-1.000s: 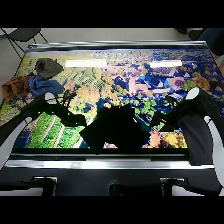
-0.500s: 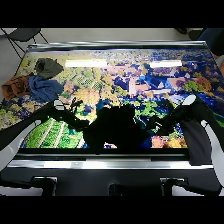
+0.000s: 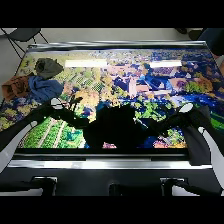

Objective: Fold the shirts.

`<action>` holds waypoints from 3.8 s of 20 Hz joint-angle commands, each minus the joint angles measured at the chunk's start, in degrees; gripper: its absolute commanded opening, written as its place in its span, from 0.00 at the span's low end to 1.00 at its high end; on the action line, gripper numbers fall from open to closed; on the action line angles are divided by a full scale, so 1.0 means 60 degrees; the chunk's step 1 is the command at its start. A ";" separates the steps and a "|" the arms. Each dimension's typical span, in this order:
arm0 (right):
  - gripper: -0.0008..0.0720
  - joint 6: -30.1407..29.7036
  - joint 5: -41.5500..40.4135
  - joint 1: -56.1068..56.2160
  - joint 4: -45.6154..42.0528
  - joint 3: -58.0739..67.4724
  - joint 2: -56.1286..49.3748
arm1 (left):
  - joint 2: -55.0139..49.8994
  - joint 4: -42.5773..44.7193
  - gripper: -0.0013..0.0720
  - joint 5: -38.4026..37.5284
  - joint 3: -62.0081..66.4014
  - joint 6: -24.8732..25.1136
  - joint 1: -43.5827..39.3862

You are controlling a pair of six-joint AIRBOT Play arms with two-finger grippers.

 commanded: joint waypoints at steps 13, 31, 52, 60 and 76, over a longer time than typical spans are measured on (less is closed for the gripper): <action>0.08 0.2386 -0.3949 -0.0033 -0.3595 0.7952 0.7129 | 0.8262 0.1665 0.06 0.4801 0.6025 -0.2459 0.1687; 0.08 0.4054 -0.0579 -0.0015 -0.4350 0.1756 0.4597 | 0.2135 0.4102 0.06 0.5807 0.4787 -0.1519 0.1497; 0.70 0.1894 -0.2018 -0.2954 -0.1581 0.2951 0.0109 | -0.0535 0.2477 0.92 -0.2747 0.3388 -0.1657 0.3362; 0.69 0.0863 0.0317 -0.3391 -0.2120 0.2601 0.0080 | 0.0652 -0.0652 0.71 -0.0233 -0.2218 -0.0266 0.3577; 0.71 0.1180 -0.2721 -0.2091 -0.1949 0.0663 -0.0229 | 0.0896 -0.1326 0.07 0.2091 -0.2364 -0.0004 0.3002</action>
